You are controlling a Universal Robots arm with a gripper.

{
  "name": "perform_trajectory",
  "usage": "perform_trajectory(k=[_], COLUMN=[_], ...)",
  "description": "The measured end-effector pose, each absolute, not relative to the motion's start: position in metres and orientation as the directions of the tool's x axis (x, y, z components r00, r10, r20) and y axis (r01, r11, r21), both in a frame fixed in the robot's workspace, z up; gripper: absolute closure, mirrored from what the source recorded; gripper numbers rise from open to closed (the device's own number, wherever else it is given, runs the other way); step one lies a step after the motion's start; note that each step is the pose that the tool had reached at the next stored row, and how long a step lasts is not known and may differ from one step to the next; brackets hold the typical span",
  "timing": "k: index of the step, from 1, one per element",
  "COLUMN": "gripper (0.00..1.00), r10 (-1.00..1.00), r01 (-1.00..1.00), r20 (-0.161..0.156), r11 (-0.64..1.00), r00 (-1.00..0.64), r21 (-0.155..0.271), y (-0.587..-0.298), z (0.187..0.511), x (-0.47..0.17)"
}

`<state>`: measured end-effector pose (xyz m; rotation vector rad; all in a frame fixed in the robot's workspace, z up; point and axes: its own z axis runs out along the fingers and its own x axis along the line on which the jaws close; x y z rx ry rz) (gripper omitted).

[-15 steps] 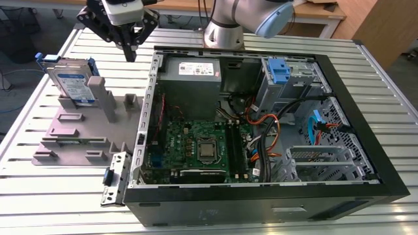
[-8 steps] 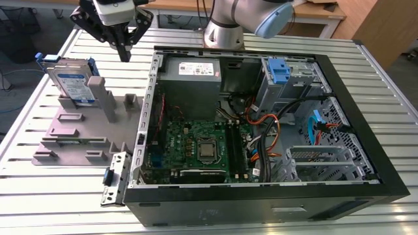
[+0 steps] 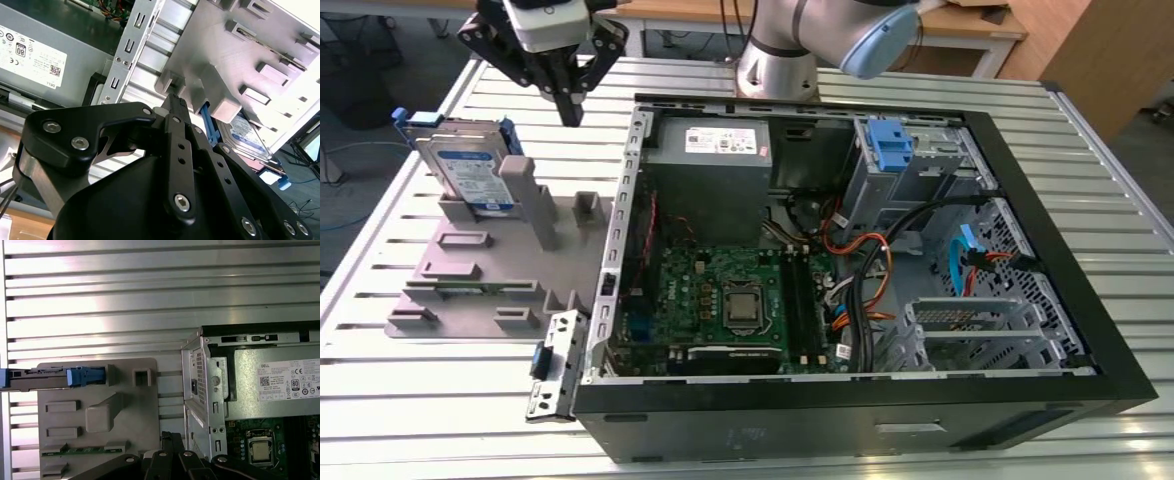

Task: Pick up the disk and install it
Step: 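Reach for the disk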

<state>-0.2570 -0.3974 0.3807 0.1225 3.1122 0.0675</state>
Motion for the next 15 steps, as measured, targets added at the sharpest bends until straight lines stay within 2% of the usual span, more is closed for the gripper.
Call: perform_trajectory(k=[15], gripper=[0.89], r10=[0.08], r01=[0.078], r20=[-0.025], r11=[0.996], r00=[-0.997], r21=[0.044], y=[-0.396], z=[0.378], x=[-0.269])
